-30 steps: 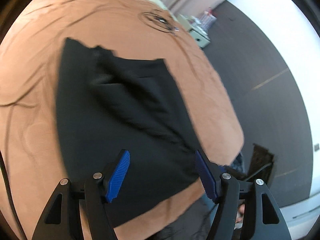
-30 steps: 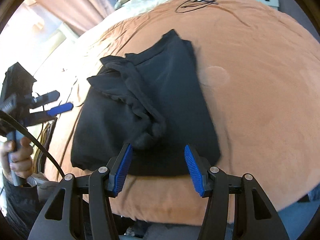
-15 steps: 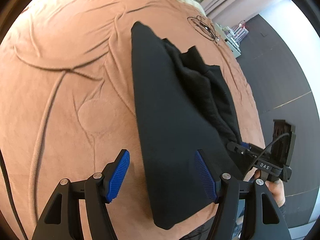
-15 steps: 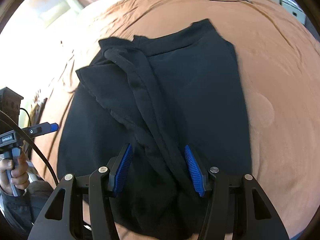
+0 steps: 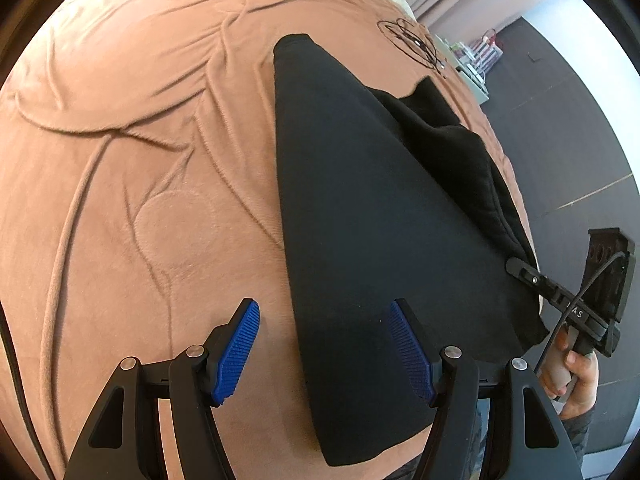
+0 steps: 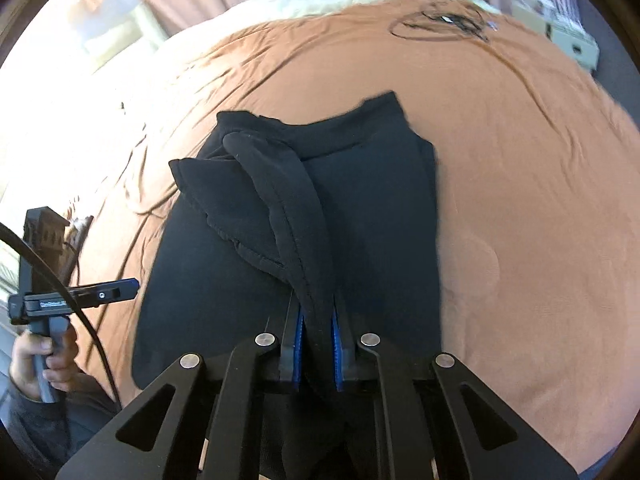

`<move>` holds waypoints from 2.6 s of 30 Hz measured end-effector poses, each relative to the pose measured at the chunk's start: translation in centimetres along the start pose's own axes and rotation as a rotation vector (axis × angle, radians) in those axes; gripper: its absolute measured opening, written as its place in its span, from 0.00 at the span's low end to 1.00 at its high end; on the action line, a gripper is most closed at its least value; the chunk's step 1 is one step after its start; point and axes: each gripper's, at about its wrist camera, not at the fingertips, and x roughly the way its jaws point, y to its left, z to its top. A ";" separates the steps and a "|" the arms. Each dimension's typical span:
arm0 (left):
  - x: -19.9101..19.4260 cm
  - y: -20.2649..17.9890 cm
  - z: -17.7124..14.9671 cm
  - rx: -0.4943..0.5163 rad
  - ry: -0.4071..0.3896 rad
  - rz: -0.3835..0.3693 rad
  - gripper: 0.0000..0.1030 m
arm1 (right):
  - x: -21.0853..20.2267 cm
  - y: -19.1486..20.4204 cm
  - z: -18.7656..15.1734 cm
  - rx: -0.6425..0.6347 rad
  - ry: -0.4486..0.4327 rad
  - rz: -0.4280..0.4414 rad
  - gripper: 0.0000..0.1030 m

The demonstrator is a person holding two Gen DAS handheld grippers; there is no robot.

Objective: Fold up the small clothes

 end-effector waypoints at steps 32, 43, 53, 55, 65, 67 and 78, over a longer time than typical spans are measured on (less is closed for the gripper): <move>4.4 -0.2 6.0 -0.040 -0.057 0.043 0.67 | 7.0 1.5 7.2 -0.186 0.063 -0.127 0.58; 3.1 1.0 5.9 -0.080 -0.104 0.046 0.67 | 3.9 3.5 6.2 -0.204 -0.016 -0.070 0.58; 3.5 1.4 5.8 -0.080 -0.098 0.060 0.67 | 7.9 0.3 8.0 -0.057 0.030 -0.031 0.42; 3.5 1.4 5.9 -0.076 -0.098 0.061 0.67 | 8.1 -0.5 8.7 -0.037 0.027 -0.029 0.27; 4.1 0.6 7.6 -0.061 -0.087 0.076 0.67 | 7.7 -1.3 8.8 0.015 0.020 -0.147 0.12; 4.2 0.4 8.2 -0.056 -0.090 0.060 0.67 | 7.7 -1.8 9.1 0.040 0.029 -0.133 0.22; 7.2 1.2 11.1 -0.095 -0.062 -0.033 0.67 | 9.7 -7.7 9.4 0.208 0.063 0.094 0.75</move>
